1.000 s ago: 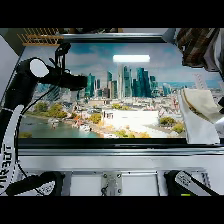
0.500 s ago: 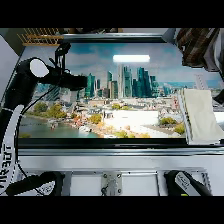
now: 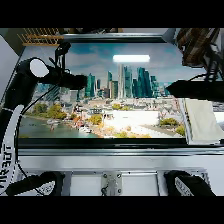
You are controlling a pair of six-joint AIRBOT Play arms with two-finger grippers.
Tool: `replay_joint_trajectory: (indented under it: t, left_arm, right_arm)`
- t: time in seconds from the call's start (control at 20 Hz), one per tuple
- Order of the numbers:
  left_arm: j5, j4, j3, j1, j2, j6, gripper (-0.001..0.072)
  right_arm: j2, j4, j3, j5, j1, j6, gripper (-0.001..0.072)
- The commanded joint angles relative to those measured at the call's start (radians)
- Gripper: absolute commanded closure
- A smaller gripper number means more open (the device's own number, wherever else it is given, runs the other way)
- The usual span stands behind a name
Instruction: Fold the clothes and pants, and hang the long-sleeved shirts on hangers.
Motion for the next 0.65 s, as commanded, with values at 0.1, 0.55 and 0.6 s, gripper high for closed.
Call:
replay_joint_trajectory:
  t: [0.1,0.55,0.6]
  left_arm:
    - [0.003,-0.001,0.0,-0.001,0.0,0.0,0.07]
    - [0.003,-0.001,0.0,-0.001,0.0,0.0,0.07]
    - [0.003,-0.001,0.0,-0.001,0.0,0.0,0.07]
  right_arm:
    - [-0.012,0.022,0.0,0.117,0.108,-0.01,0.0701]
    - [-0.012,0.023,0.0,0.116,0.108,-0.01,0.0701]
    - [-0.012,0.022,0.0,0.116,0.108,-0.01,0.0701]
